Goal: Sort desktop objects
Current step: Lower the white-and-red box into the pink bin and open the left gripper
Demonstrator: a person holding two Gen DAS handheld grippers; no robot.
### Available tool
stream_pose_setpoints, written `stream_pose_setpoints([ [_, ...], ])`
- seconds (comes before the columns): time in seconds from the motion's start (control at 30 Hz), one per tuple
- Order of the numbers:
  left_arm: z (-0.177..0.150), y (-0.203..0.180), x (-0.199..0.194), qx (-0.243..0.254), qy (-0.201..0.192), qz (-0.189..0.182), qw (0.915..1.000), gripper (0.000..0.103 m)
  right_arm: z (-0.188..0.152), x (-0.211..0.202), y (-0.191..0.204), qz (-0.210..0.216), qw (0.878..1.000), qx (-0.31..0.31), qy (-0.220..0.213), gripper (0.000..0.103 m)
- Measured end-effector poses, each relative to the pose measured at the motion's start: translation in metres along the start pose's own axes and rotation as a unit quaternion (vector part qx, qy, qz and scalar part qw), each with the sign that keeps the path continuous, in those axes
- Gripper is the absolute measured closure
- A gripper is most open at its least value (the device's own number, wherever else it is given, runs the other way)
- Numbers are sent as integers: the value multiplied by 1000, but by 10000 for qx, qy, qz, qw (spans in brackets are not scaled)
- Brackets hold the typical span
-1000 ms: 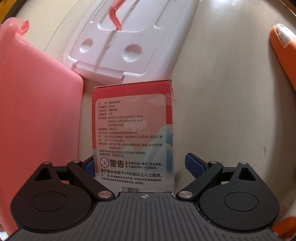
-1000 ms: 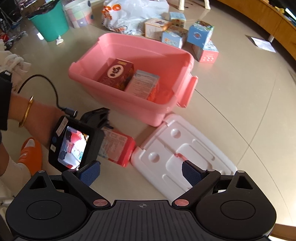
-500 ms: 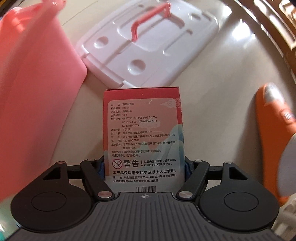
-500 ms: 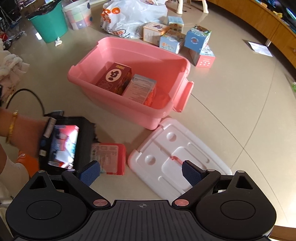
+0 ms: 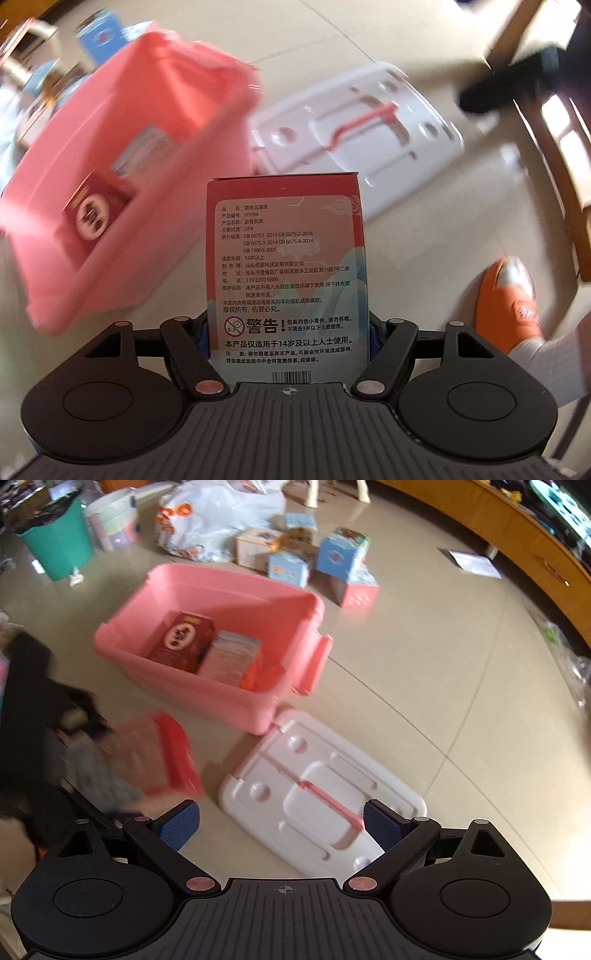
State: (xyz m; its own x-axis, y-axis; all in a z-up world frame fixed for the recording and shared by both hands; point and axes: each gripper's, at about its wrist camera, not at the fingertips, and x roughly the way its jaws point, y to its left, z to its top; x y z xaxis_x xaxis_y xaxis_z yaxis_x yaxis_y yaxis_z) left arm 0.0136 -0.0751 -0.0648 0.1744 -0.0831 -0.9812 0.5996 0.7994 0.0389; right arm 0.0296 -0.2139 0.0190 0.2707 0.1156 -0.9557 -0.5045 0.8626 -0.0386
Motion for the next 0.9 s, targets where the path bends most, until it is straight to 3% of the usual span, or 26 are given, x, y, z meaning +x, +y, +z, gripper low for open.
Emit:
stream_pose_setpoints([
  [0.23, 14, 47, -36, -638, -202, -14, 9978, 31, -9, 3, -2, -10, 10000, 35, 82, 9],
  [0.47, 58, 92, -53, -1187, -497, 114, 9916, 31, -5, 2, 7, 125, 9999, -73, 32, 9],
  [0.7, 103, 130, -24, -1662, -461, 255, 9847, 31, -1, 10, 3, 152, 9998, -42, 123, 9],
  [0.9, 119, 137, 20, -1899, -188, 458, 9806, 31, -8, 25, -9, 105, 9993, 72, 349, 9],
])
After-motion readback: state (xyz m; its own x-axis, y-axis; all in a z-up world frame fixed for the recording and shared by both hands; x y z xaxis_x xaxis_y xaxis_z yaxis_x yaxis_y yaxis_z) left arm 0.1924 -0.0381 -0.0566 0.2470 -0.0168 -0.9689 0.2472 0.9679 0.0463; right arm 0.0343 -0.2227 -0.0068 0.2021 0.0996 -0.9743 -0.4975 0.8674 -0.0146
